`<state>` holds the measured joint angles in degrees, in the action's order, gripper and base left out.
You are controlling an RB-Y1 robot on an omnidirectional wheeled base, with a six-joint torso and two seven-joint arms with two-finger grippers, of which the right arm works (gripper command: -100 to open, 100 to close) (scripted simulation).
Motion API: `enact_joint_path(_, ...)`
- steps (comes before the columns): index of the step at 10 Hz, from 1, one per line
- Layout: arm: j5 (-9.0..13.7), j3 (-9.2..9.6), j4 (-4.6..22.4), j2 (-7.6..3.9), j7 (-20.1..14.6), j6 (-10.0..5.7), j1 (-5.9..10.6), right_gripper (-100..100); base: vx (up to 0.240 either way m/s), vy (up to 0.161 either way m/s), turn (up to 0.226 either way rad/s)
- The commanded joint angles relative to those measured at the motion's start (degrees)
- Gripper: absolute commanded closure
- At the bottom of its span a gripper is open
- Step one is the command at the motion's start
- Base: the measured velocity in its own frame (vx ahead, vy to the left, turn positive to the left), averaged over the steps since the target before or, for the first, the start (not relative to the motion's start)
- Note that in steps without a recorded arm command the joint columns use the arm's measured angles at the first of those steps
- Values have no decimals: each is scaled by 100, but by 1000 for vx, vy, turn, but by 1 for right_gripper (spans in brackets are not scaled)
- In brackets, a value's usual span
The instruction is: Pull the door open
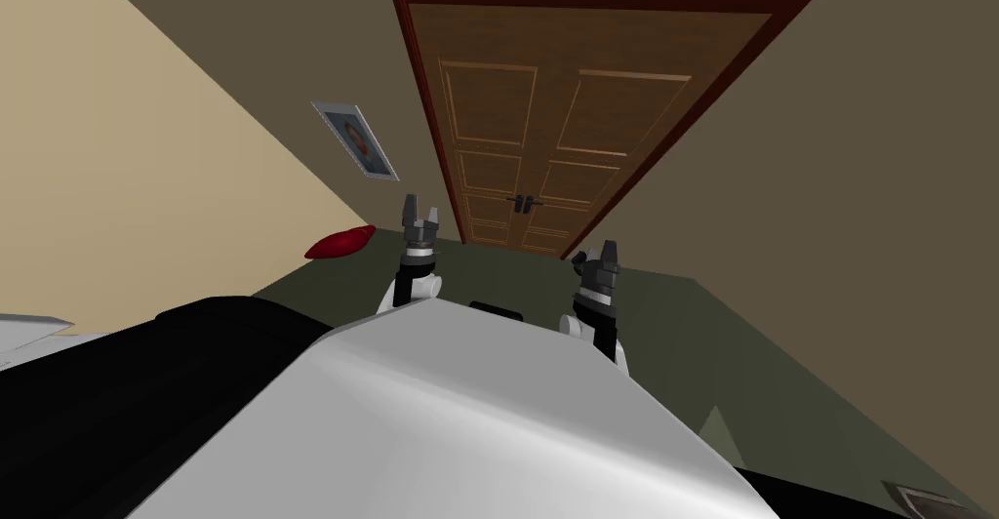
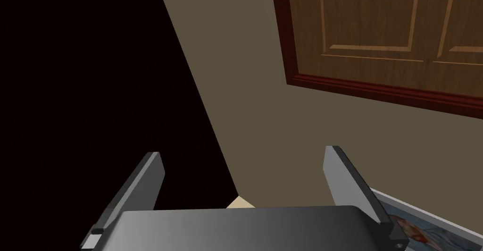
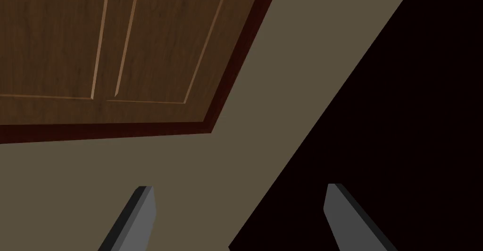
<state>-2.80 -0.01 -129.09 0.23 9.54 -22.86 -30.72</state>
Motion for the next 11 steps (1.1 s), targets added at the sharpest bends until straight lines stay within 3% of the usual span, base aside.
enact_joint_path(1, -25, -39, 196, -68, -102, 20, 102, -100, 124, 56, 50)
enact_joint_path(11, -173, -267, 1349, -367, -700, 135, 700, -100, 145, 4, 46)
